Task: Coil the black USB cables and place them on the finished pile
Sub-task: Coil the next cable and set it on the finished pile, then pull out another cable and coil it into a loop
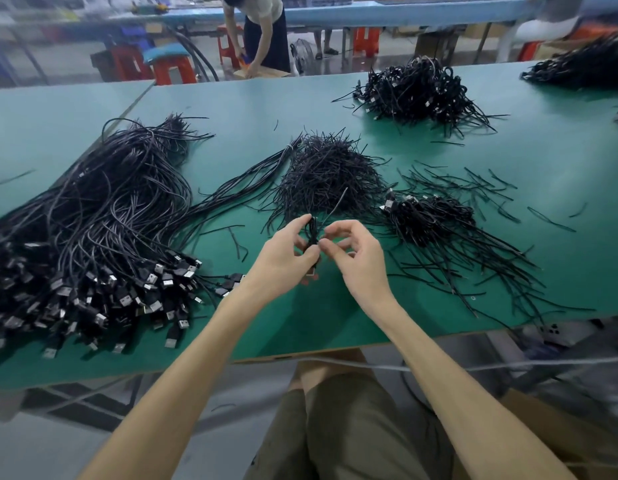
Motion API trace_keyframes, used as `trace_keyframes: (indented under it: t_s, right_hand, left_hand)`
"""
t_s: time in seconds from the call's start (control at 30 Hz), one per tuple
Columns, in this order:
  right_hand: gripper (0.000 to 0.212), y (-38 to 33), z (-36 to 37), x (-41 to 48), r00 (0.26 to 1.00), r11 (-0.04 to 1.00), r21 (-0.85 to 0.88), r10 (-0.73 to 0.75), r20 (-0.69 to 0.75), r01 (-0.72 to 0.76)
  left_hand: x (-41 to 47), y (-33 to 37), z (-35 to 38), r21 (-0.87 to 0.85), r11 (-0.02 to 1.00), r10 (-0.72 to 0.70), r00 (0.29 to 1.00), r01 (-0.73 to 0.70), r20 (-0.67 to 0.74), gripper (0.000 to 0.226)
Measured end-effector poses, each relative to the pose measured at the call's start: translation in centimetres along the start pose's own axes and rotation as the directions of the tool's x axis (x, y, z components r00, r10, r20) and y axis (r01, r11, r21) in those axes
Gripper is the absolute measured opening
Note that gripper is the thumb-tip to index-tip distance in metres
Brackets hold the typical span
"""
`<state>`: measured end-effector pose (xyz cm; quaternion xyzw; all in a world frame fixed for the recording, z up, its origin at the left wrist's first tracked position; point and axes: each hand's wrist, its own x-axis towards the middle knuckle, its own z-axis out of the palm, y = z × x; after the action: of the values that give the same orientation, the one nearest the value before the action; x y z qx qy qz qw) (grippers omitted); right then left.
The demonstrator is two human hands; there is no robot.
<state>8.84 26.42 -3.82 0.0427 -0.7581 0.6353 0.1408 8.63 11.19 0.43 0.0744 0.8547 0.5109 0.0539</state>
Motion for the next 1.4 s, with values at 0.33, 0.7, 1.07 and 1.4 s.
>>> trace_keyframes:
  t_s: [0.33, 0.7, 1.07, 1.4]
  right_hand:
    - [0.048, -2.1, -1.5, -1.6, 0.855, 0.476, -0.755, -0.472, 0.213, 0.451]
    - [0.012, -3.2, -4.7, -0.4, 0.880, 0.565, -0.699, -0.427, 0.207, 0.438]
    - [0.018, -1.4, -10.2, 5.0, 0.934, 0.769, -0.596, 0.006, -0.358, -0.233]
    - [0.044, -0.4, -8.8, 3.5, 0.949, 0.562, -0.805, -0.106, -0.296, -0.189]
  left_hand:
    - [-0.6, -0.1, -1.9, 0.057, 0.989, 0.134, 0.989, -0.138, 0.059, 0.040]
    - [-1.1, 0.8, -2.6, -0.212, 0.976, 0.069, 0.996, -0.054, 0.062, 0.027]
    - [-1.1, -4.8, -10.3, 0.799, 0.534, -0.013, 0.948, 0.276, -0.318, 0.027]
    - [-1.8, -5.3, -11.1, 0.861, 0.445, -0.100, 0.969, 0.245, -0.224, 0.027]
